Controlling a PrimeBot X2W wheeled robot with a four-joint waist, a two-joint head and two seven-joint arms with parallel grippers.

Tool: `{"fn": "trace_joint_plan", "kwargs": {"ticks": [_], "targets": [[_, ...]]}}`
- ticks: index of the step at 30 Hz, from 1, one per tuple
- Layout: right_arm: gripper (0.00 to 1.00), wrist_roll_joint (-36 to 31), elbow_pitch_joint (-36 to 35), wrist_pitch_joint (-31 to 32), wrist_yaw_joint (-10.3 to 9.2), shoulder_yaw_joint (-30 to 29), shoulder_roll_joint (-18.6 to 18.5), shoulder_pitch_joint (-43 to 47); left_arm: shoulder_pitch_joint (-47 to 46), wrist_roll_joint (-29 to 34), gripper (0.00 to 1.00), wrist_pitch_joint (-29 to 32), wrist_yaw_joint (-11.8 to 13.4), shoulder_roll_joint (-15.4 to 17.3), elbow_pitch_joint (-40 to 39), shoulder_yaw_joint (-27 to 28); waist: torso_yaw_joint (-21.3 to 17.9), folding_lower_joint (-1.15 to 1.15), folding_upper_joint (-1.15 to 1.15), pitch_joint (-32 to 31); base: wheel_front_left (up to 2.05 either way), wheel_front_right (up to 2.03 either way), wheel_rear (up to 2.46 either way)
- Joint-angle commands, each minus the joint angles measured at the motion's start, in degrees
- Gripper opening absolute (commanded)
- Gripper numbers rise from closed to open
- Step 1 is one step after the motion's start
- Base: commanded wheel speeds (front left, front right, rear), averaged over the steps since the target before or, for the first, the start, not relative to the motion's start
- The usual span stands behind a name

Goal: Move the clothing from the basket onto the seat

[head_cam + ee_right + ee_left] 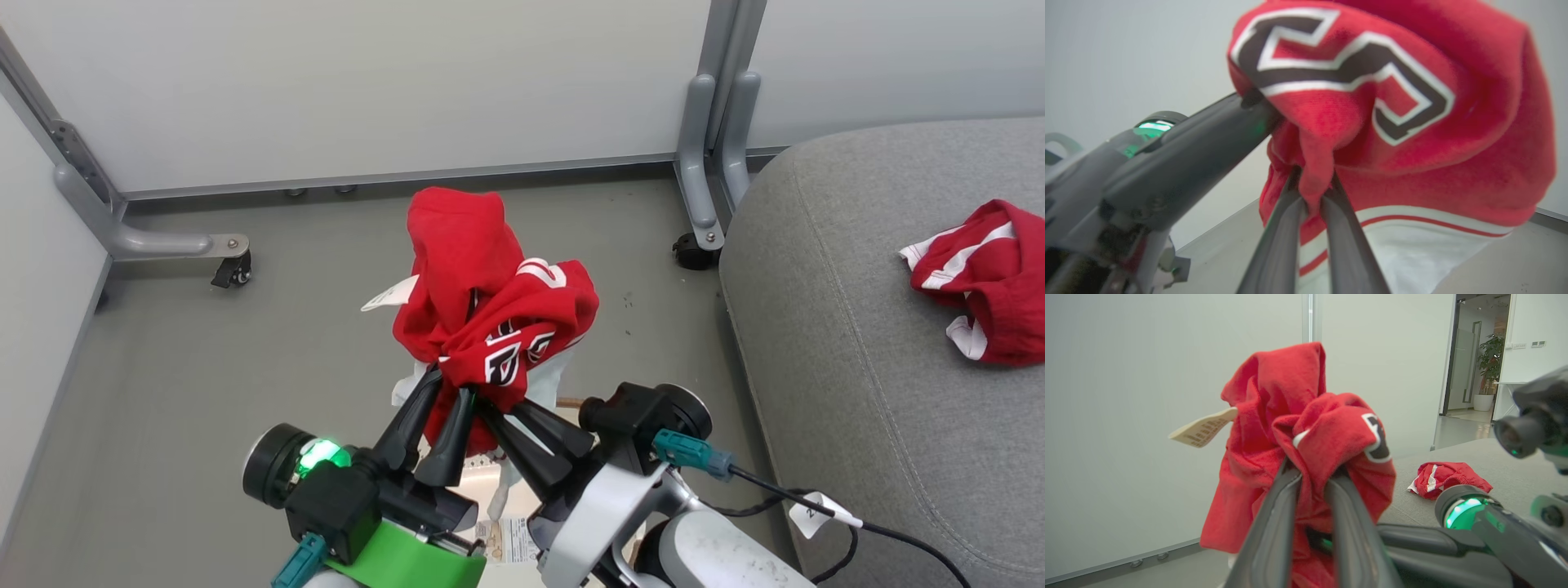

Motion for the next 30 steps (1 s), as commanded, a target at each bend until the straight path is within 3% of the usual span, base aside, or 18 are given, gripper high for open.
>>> {"fn": "trace_joint_plan", "kwargs": {"ticks": [1, 11, 12, 19, 30], "targets": [[0.00, 0.4, 0.2, -0.4, 0.00, 0.1, 0.0, -0.7, -1.1, -0.3, 0.00, -0.2, -0.2, 0.4, -0.2, 0.1, 0.0, 0.00, 0.00, 0.0, 0.00, 0.00, 0.00], [0.00, -0.1, 0.9, -0.8, 0.00, 0.0, 0.0, -1.5, -1.2, -0.2, 0.00, -0.1, -0.1, 0.5, -0.3, 0.2, 0.2, 0.00, 0.00, 0.6, 0.00, 0.00, 0.00], [0.00, -0.8, 1.0, -0.7, 0.00, -0.4, 0.0, -1.8, -1.0, 0.3, 0.99, 0.2, 0.5, 0.6, 0.2, 0.2, 0.4, 0.00, 0.00, 0.7, 0.00, 0.00, 0.00], [0.00, -2.5, 2.1, -1.4, 0.00, -2.1, 0.0, -2.8, -0.6, 1.1, 1.00, 1.4, 1.3, 1.7, -1.5, -0.2, 0.8, 0.00, 0.00, 0.8, 0.00, 0.00, 0.00], [0.00, -4.3, 5.2, -2.3, 0.00, -5.1, -0.4, -2.8, 4.3, 0.9, 1.00, 7.2, 0.5, 6.9, -5.4, -3.3, 1.1, 0.00, 0.00, 0.9, 0.00, 0.00, 0.00]]}}
